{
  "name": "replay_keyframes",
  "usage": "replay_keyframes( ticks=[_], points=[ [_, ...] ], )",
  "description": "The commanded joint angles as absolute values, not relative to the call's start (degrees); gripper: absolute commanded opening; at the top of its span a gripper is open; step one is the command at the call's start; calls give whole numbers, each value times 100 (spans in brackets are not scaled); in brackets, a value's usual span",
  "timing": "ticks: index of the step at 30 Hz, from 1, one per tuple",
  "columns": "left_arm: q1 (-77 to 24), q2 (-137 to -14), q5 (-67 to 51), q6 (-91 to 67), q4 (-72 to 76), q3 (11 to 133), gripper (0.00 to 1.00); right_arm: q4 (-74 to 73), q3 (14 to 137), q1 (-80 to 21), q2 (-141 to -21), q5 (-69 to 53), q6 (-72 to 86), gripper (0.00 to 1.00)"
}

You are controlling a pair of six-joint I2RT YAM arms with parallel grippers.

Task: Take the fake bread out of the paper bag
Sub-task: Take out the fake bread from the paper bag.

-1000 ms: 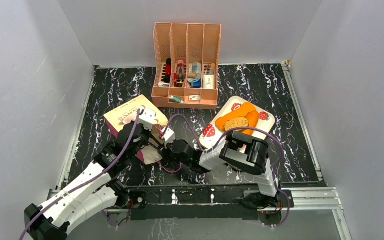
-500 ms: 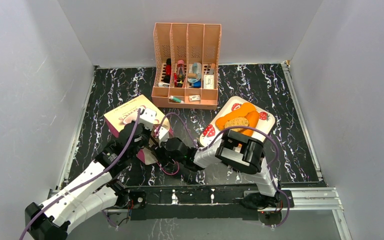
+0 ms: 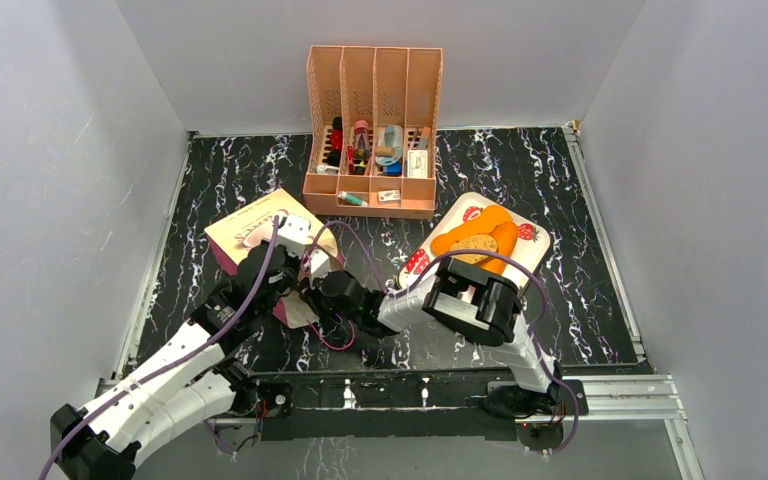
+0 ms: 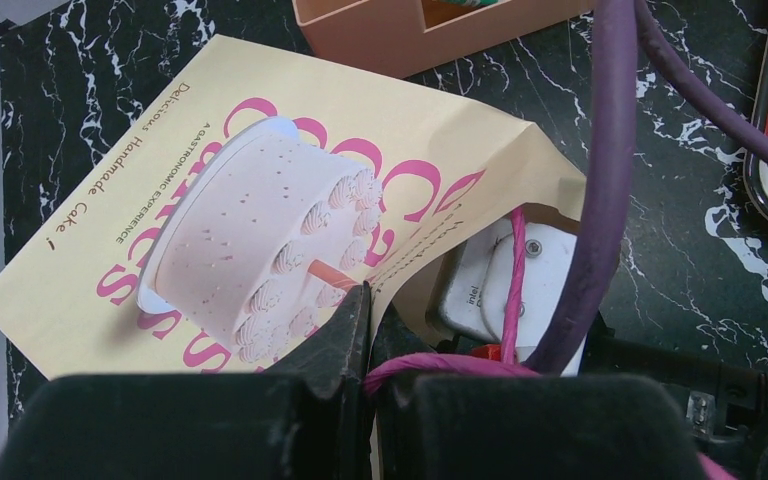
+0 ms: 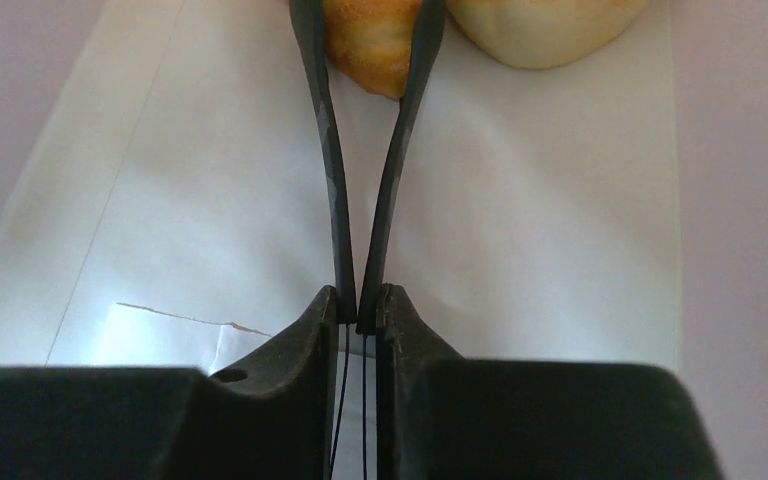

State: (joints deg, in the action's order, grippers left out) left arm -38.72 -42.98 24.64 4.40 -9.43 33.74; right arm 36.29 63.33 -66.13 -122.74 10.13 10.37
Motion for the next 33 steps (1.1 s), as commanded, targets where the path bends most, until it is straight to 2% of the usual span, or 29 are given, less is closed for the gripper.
replay_keyframes(
  ticks=[1,16,33],
  points=[
    [-3872,-4194,2704,222,-776,3363,0,2945,6345,-6600,-12081,1029,1192,1],
    [-3871,-4526,4238,-124,-962,3608,0,2209,5725,-6609,-10684,1185,1478,0],
    [-3867,-4572,4314,-105,-1063,3526,0,1810,5248,-6684,-9483,1647,1414,0]
  ],
)
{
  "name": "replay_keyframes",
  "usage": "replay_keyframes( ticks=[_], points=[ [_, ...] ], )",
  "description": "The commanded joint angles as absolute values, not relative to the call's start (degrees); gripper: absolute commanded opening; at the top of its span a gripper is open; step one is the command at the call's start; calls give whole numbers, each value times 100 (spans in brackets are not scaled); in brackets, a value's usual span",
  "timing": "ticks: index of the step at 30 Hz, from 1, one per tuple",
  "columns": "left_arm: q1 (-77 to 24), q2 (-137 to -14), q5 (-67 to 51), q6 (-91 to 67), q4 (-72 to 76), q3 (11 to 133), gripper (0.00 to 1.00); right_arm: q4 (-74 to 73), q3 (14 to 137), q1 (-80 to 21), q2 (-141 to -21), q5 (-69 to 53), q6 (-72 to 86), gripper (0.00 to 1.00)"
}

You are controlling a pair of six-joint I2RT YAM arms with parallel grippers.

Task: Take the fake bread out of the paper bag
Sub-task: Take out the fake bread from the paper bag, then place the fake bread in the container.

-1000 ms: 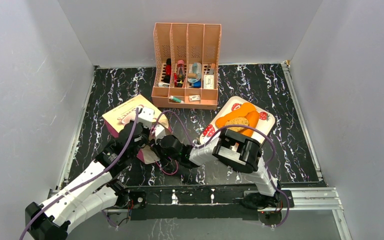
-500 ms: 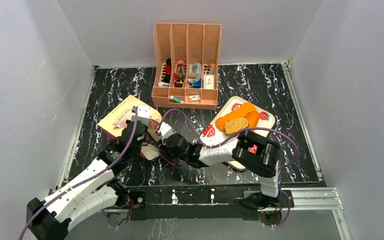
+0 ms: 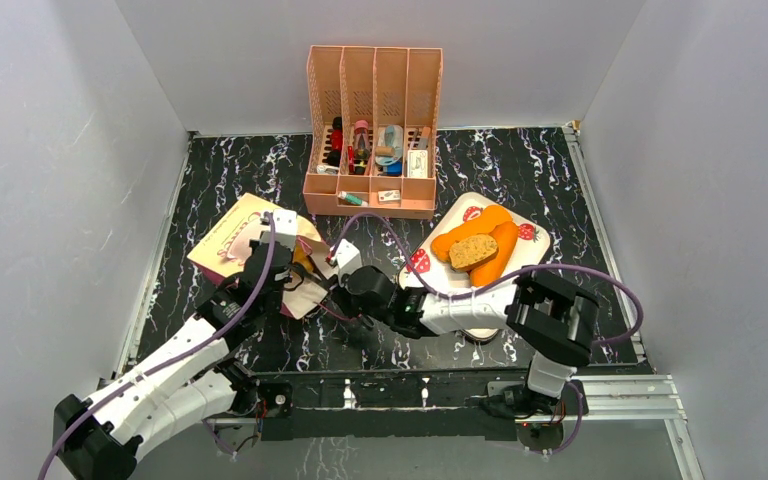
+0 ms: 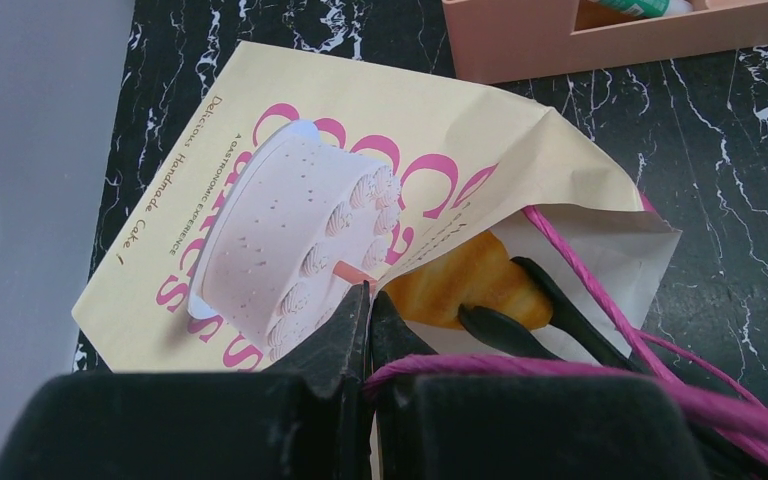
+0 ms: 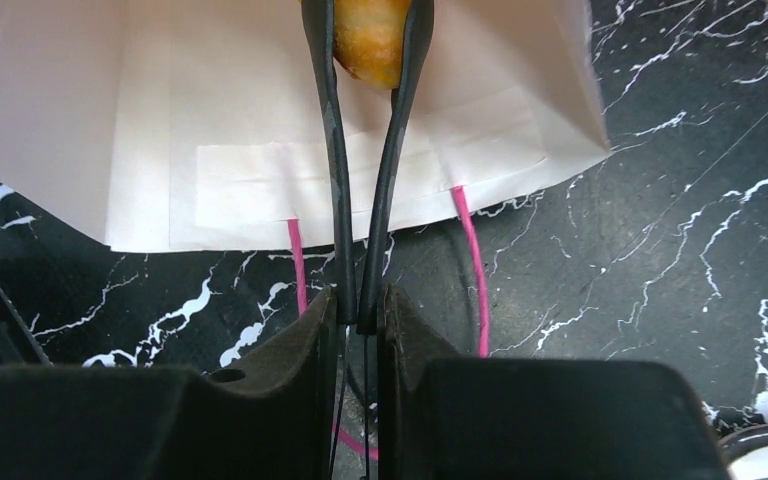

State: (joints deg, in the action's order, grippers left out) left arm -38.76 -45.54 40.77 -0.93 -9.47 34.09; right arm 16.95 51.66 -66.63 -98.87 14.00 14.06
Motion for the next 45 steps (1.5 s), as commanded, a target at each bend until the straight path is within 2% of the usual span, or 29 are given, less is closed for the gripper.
replay_keyframes(
  ticks=[1,19,26,33,40,45],
  points=[
    [-3869,-4576,4336,-98,-1059,3531,0,1746,5245,-6688,-9422,1656,1412,0],
    [-3678,-5488,4679,-32,-1009,4015,0,-217,4034,-6855,-6955,2522,2058,0],
    [-3336,-5608,4271,-37,-961,4020,0,-1163,3888,-6856,-6023,3152,2520,0],
    [-3119,-5404,3980,1,-926,3924,0,-2082,4069,-6862,-5375,4366,3135,0],
    [-3085,-5313,3711,-126,-862,3950,0,-3477,4533,-6856,-5135,5910,4463,0],
    [-3084,-5189,3527,-183,-863,3970,0,-5606,4803,-6708,-5200,6684,6556,0]
  ],
)
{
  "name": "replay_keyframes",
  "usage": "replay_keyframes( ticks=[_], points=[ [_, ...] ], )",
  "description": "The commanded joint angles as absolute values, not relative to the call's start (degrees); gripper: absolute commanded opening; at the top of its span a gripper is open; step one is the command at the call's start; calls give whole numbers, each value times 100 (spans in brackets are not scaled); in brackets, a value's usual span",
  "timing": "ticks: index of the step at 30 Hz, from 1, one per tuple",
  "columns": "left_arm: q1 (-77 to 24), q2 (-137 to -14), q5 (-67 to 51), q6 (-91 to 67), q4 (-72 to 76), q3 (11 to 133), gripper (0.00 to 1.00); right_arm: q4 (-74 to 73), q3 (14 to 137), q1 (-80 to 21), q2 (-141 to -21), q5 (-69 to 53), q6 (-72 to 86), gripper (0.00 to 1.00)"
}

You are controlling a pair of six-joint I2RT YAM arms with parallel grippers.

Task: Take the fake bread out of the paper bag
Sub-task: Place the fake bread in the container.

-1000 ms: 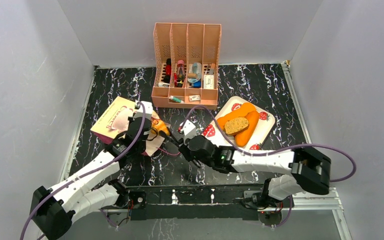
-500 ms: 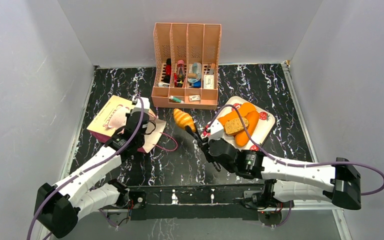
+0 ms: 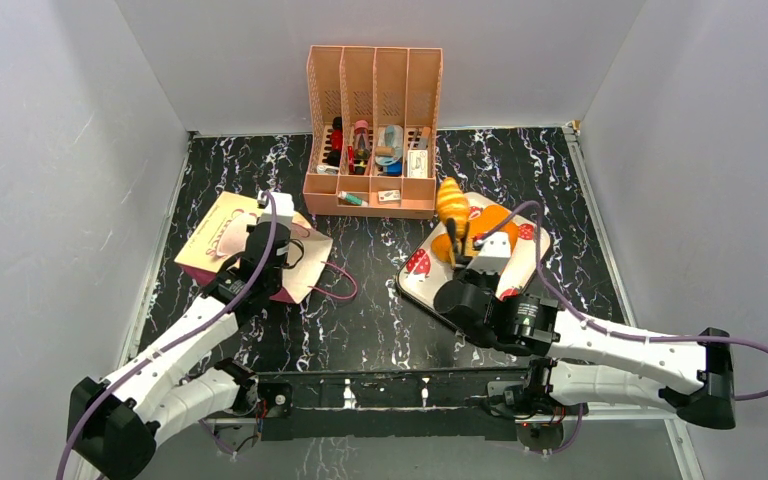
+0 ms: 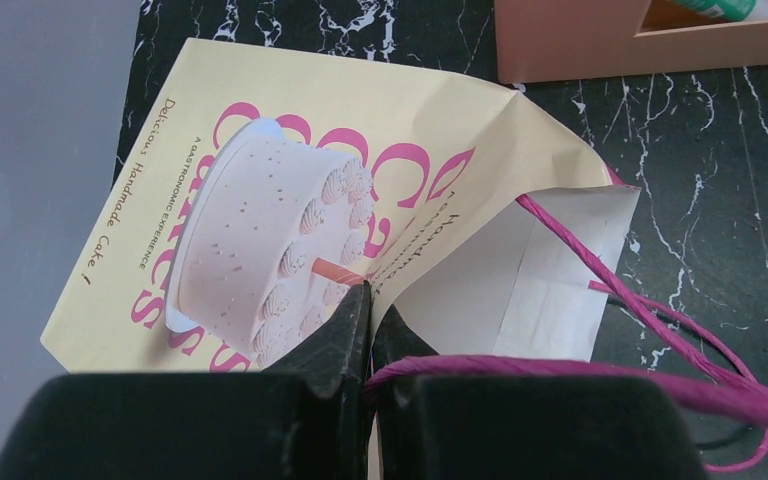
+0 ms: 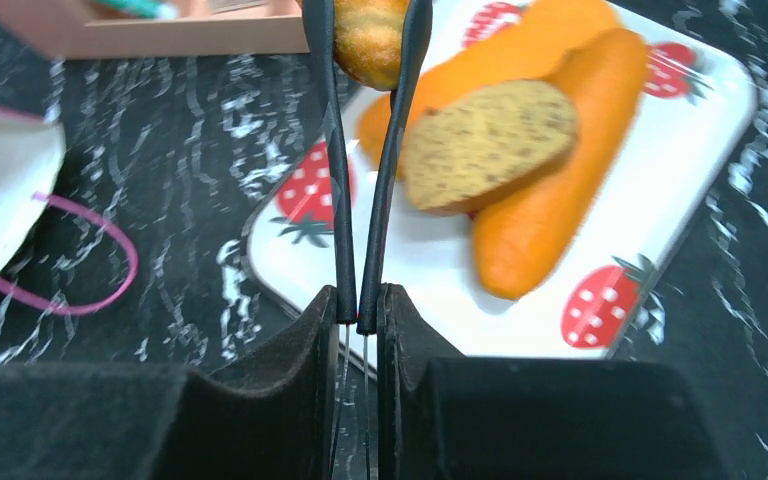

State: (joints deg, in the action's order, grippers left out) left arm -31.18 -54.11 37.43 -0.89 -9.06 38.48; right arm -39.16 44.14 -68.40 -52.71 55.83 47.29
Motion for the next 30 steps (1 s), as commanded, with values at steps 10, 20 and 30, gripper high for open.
replay_keyframes(
  ticks=[10,20,30],
  points=[
    [-3085,-4914,3181,-313,-811,3860,0,-7681,4780,-6297,-4701,6749,8987,0],
    [-3084,-4524,3006,-344,-853,3789,0,-6502,4580,-5026,-4979,5983,7774,0],
    [-3145,-4391,2953,-334,-804,3757,0,-3458,3549,-2656,-5066,3999,5063,0]
  ],
)
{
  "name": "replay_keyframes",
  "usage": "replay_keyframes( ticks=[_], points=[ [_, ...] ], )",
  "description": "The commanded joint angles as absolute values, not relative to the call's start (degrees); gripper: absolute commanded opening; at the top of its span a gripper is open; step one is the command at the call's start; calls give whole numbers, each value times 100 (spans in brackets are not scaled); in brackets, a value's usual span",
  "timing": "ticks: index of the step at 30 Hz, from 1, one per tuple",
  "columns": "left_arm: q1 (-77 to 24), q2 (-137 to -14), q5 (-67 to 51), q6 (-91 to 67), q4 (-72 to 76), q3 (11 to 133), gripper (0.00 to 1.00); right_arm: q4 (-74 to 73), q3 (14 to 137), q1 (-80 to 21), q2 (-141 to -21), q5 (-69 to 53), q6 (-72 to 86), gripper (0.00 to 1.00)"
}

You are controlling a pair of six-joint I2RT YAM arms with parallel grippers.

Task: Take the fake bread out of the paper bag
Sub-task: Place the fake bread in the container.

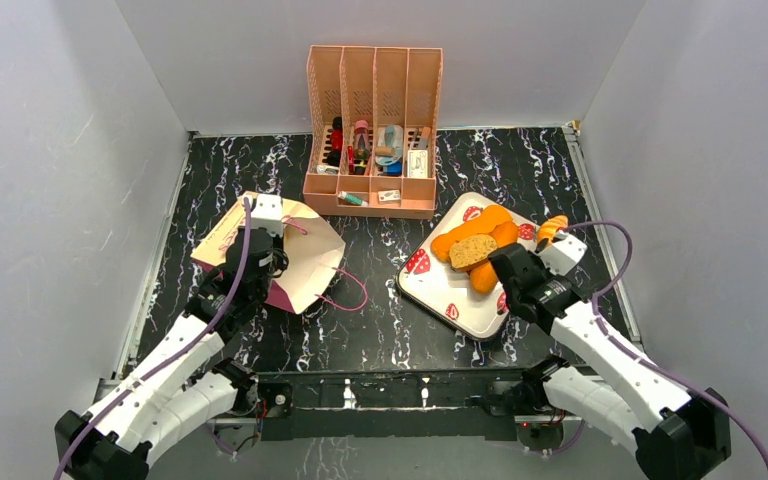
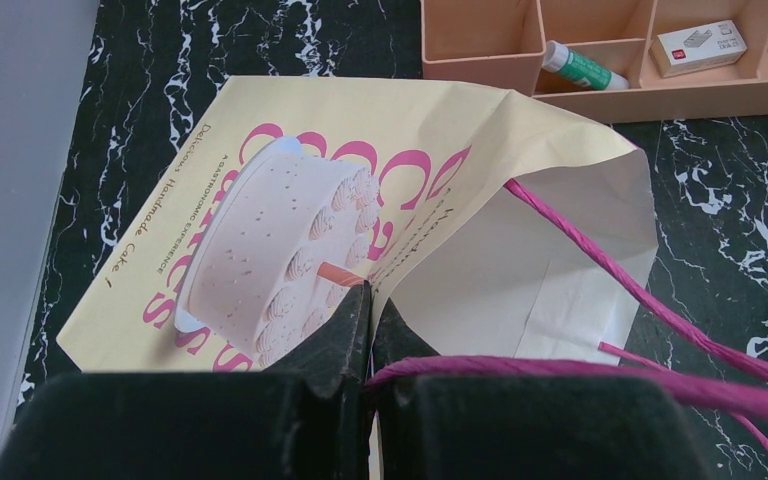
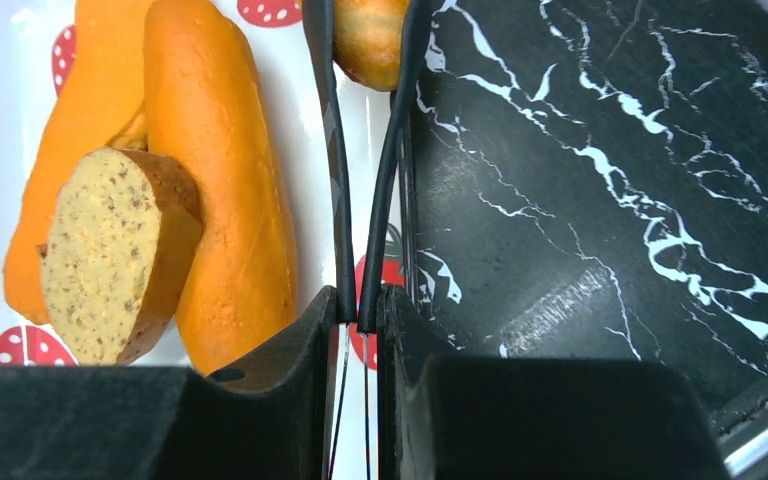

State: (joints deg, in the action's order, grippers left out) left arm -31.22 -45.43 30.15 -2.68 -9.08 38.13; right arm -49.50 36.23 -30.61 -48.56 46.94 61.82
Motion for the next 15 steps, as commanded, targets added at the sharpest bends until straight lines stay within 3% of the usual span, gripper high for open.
replay_keyframes(
  ticks=[1,15],
  points=[
    [-3146,-4381,2955,-338,-788,3749,0,-3316,3535,-2639,-5171,3942,4992,0],
    [-3145,-4418,2919,-334,-738,3705,0,-2661,3398,-2514,-5966,3683,4801,0]
  ],
)
